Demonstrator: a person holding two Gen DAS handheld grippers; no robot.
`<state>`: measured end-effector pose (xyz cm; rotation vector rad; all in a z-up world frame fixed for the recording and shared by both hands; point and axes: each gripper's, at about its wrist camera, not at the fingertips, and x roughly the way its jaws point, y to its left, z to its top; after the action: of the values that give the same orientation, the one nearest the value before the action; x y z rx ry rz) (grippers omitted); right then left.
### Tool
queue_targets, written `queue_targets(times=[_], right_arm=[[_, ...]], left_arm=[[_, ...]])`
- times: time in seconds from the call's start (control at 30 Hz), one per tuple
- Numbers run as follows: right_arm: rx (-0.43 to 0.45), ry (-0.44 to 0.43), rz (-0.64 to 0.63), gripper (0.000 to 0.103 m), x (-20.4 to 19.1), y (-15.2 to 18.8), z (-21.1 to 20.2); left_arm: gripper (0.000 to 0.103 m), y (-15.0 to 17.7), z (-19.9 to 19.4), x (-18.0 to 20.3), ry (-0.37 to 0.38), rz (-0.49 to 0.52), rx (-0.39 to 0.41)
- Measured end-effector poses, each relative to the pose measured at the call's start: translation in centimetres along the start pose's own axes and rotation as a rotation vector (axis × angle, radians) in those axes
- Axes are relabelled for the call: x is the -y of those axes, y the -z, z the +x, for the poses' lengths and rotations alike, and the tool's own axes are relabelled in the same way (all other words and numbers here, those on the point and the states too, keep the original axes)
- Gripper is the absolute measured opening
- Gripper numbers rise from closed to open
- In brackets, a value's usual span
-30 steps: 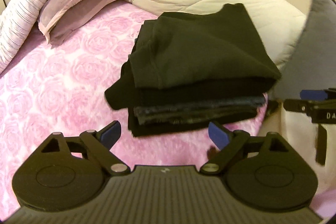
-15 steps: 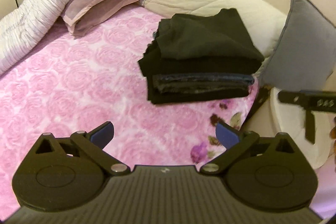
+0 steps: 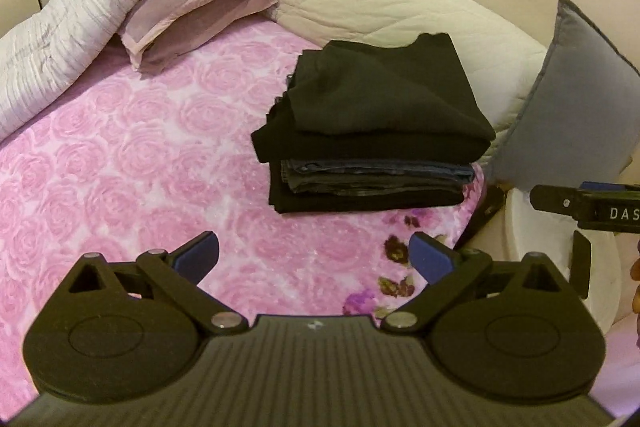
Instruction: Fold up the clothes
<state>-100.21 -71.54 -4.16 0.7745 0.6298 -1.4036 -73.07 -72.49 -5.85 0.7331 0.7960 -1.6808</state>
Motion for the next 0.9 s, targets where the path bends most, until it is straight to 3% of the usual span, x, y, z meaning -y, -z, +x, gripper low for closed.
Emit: queue_targets(times=[0.9], right_arm=[[-0.048, 0.002, 0.004, 0.097, 1.5, 0.3, 0.1]], left_arm=[[0.099, -1.1, 1.9, 4.8, -0.013, 0.095, -0.012]])
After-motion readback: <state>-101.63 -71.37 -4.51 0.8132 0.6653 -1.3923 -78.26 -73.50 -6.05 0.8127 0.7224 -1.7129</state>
